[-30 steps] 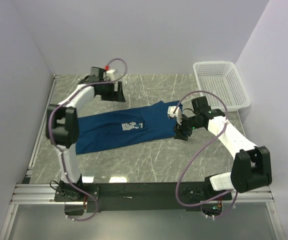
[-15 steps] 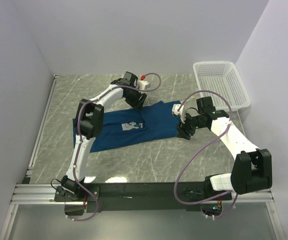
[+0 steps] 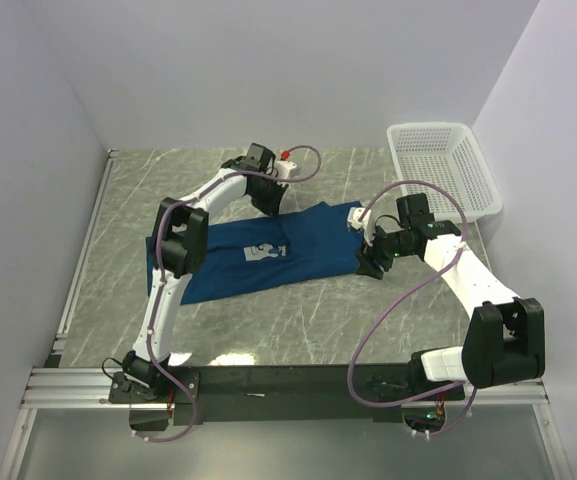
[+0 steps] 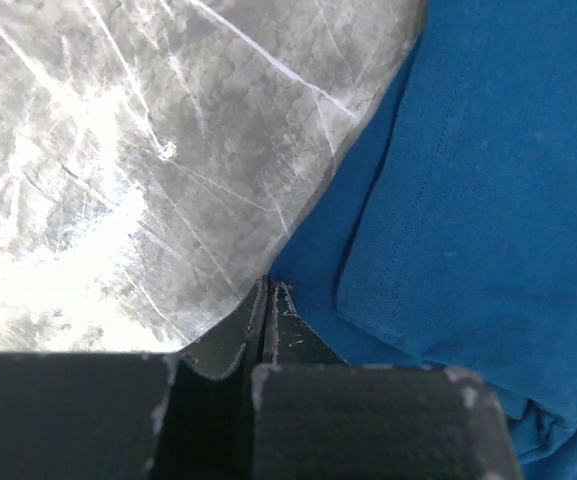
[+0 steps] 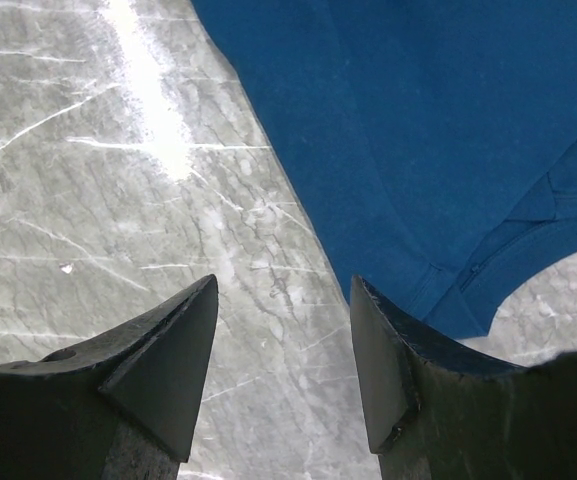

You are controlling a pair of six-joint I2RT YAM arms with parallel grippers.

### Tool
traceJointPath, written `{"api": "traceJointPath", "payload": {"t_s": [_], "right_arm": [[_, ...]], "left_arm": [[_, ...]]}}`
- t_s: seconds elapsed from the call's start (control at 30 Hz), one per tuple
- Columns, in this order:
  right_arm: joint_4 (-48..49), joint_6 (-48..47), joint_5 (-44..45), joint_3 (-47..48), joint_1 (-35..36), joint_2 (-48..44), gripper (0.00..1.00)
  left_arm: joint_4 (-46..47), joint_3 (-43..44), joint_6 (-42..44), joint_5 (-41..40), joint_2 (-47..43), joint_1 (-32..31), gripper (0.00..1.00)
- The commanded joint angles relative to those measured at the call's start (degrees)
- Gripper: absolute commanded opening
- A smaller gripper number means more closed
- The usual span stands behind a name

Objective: Fold and stack the t-shirts
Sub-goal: Fold the tshirt

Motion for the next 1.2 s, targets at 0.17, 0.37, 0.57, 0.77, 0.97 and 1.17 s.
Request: {"api": "traceJointPath", "payload": {"t_s": [0.17,0.37,0.57,0.77,0.97,1.17], "right_arm": [[1.3,0.6,-0.3,-0.1,-1.0,0.3,0.62],[2.0,1.1,1.2,0.0,-1.0,0.9,0.61],[2.1,0.0,3.3,1.4,1.3,3.0,0.61],[5.4,-8.9,11.1,3.1,17.4,6.8,0.63],[35.4,-10.4,26.5,4.2,37.6,16.5,0.68],[51.8,-8.8,40.6,16.6,51.1,35.9,0.68]], "left_arm": [[8.4,1.8,-17.7,4.3,-1.1,11.2,0.00],[12.1,-2.9,-35.1,-8.0,-2.4,22.5,0.00],[17.8,-9.4,-34.2,-4.8,-9.0,25.8,0.99],[24.0,-25.7,-36.1,-10.7,-28.9,26.0,1.00],[28.5,-50.4,-48.1,-17.0,-59.5,32.6,0.99],[21.1,-61.5,-50.2,-13.9,-81.7,41.1,0.99]]}}
